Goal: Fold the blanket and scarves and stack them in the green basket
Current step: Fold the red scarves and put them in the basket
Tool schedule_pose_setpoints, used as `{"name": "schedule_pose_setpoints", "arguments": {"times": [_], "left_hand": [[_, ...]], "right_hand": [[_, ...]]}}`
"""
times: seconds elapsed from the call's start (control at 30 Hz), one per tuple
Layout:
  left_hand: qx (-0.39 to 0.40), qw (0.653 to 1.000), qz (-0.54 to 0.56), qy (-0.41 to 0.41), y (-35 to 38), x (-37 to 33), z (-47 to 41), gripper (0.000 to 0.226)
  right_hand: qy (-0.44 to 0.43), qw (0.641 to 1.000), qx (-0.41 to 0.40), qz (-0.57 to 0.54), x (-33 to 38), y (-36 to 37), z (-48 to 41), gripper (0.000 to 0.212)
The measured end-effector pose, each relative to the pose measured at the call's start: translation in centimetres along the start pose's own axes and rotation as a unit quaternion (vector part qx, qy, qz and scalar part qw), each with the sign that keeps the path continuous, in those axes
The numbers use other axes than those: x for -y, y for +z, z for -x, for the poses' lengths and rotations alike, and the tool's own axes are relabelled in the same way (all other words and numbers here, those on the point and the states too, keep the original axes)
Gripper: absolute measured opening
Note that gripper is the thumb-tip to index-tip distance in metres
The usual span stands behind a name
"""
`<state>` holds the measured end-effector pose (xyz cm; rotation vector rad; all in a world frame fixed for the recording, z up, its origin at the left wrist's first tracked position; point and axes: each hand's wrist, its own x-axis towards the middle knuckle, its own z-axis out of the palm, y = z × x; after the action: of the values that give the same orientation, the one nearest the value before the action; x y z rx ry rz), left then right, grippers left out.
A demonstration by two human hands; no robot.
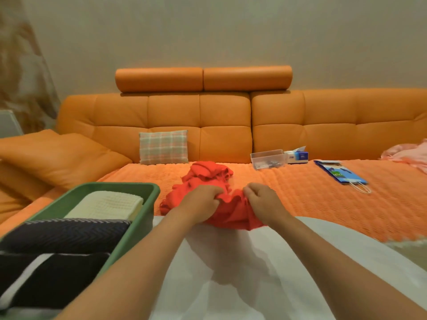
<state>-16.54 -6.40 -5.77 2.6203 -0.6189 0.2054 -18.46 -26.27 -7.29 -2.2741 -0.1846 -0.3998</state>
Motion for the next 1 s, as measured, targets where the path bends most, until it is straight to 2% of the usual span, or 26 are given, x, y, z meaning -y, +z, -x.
{"name": "schedule_pose_setpoints", "arguments": {"times": [0.07, 0.13, 0.23, 0.3, 0.37, 0.47, 0.53, 0.6, 0.67, 0.7, 0.73, 0.77, 0.8, 0.83, 0.87, 0.93, 1.0], "left_hand": [[0.038, 0.999, -0.015, -0.008, 0.5, -0.1, 3.3, 0.03], [0.066, 0.998, 0.003, -0.015, 1.2, -0.2, 6.9, 0.015], [0.07, 0.997, 0.032, -0.018, 1.6, -1.1, 11.9, 0.025], [0.085, 0.996, 0.012, -0.018, 1.7, -2.0, 14.8, 0.034], [0.131, 0.991, -0.034, -0.02, 2.4, -2.3, 17.4, 0.033], [0.214, 0.974, -0.049, -0.052, 2.4, -2.4, 20.2, 0.033], [0.279, 0.956, -0.006, -0.094, 1.2, -2.9, 21.2, 0.036], [0.326, 0.932, 0.08, -0.134, 0.1, -3.5, 21.6, 0.04], [0.301, 0.93, 0.171, -0.125, 0.4, -3.3, 21.7, 0.037], [0.252, 0.946, 0.178, -0.099, 0.9, -2.8, 21.5, 0.029], [0.192, 0.967, 0.15, -0.071, 1.5, -2.2, 21.2, 0.02], [0.131, 0.987, 0.086, -0.046, 2.2, -1.4, 20.8, 0.018], [0.085, 0.996, 0.013, -0.021, 2.7, -0.7, 20.4, 0.026], [0.066, 0.997, -0.043, -0.007, 3.3, 0.0, 20.1, 0.037], [0.073, 0.994, -0.081, -0.009, 3.9, 0.5, 19.9, 0.047], [0.134, 0.984, -0.108, -0.047, 4.8, 1.3, 19.9, 0.057], [0.173, 0.975, -0.128, -0.062, 5.6, 1.6, 19.9, 0.057]], "right_hand": [[0.002, 0.996, 0.057, 0.072, 0.3, -0.5, 3.5, 0.032], [0.014, 0.99, 0.088, 0.109, 0.6, -0.9, 7.0, 0.029], [0.029, 0.981, 0.122, 0.15, 1.2, -0.7, 11.9, 0.03], [0.02, 0.961, 0.165, 0.22, 1.6, 0.0, 14.7, 0.027], [0.001, 0.938, 0.21, 0.276, 2.1, 0.7, 17.3, 0.027], [0.021, 0.926, 0.283, 0.248, 3.3, 0.8, 19.7, 0.024], [0.042, 0.913, 0.351, 0.203, 4.1, 0.1, 20.4, 0.024], [0.049, 0.901, 0.389, 0.185, 4.5, -0.7, 21.0, 0.024], [0.053, 0.928, 0.336, 0.155, 4.5, -0.8, 21.0, 0.03], [0.047, 0.952, 0.27, 0.138, 4.2, -0.7, 21.0, 0.028], [0.028, 0.969, 0.193, 0.151, 3.7, -0.4, 20.8, 0.021], [0.001, 0.972, 0.138, 0.191, 3.1, -0.1, 20.6, 0.019], [-0.013, 0.963, 0.133, 0.235, 2.5, 0.3, 20.5, 0.034], [-0.019, 0.953, 0.161, 0.256, 2.0, 0.7, 20.6, 0.049], [-0.018, 0.946, 0.204, 0.249, 1.7, 1.1, 20.6, 0.059], [-0.032, 0.937, 0.274, 0.215, 1.4, 1.7, 20.6, 0.062], [-0.042, 0.929, 0.268, 0.253, 1.0, 1.3, 20.3, 0.058]]}}
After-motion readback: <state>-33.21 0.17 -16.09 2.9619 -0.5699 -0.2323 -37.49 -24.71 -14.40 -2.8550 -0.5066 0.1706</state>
